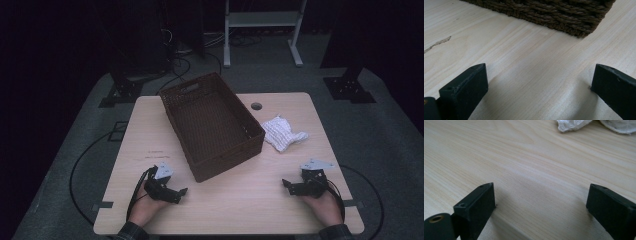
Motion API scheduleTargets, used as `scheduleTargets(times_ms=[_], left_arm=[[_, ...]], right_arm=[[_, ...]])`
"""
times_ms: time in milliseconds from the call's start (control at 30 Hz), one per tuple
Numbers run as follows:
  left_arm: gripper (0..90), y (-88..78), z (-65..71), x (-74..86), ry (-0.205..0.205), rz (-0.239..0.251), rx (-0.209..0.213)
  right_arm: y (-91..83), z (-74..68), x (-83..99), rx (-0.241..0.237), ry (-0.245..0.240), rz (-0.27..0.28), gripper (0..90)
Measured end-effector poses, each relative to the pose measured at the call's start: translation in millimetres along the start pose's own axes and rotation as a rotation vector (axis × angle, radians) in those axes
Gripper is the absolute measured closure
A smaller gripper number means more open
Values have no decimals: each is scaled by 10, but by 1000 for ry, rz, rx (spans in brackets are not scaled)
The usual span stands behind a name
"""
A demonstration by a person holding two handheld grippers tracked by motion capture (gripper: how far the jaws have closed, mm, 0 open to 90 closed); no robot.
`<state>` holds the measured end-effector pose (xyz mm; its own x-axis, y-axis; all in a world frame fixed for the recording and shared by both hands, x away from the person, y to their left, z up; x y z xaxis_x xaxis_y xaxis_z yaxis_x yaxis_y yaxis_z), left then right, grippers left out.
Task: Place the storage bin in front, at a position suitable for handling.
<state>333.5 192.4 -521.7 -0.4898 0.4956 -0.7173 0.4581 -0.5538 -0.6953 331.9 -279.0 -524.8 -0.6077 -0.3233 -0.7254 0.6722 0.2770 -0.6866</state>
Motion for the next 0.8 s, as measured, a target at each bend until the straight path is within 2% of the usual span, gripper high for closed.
scheduleTargets(times_ms=[467, 533, 600, 700, 800], left_arm=[[0, 1, -4, -4, 0, -4, 0], [0, 0, -8, -12, -4, -12, -3], [0, 1, -16, -15, -6, -14, -6], [0, -15, -34, -25, -20, -19, -13], [0, -56, -46, -60, -27, 10, -12]], right_arm=[[-2, 2, 0, 3, 1, 1, 87], [-16, 3, 2, 3, 1, 7, 153], [-27, 0, 0, 4, 3, 4, 169], [-70, 6, -21, 11, 5, -14, 319], [-90, 3, -37, 7, 1, -21, 421]])
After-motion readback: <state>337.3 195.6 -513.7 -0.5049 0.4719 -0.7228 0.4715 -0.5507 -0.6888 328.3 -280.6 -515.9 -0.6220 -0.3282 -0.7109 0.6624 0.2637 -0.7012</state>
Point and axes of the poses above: each handheld gripper's, and its own axes: y roughly forward along the jaws, x roughly out of its underside, z roughly to its right, the point moved 3 cm from there along y, roughly forward along the jaws, and after that the axes turned 5 degrees about x, right-handed, at the moved point
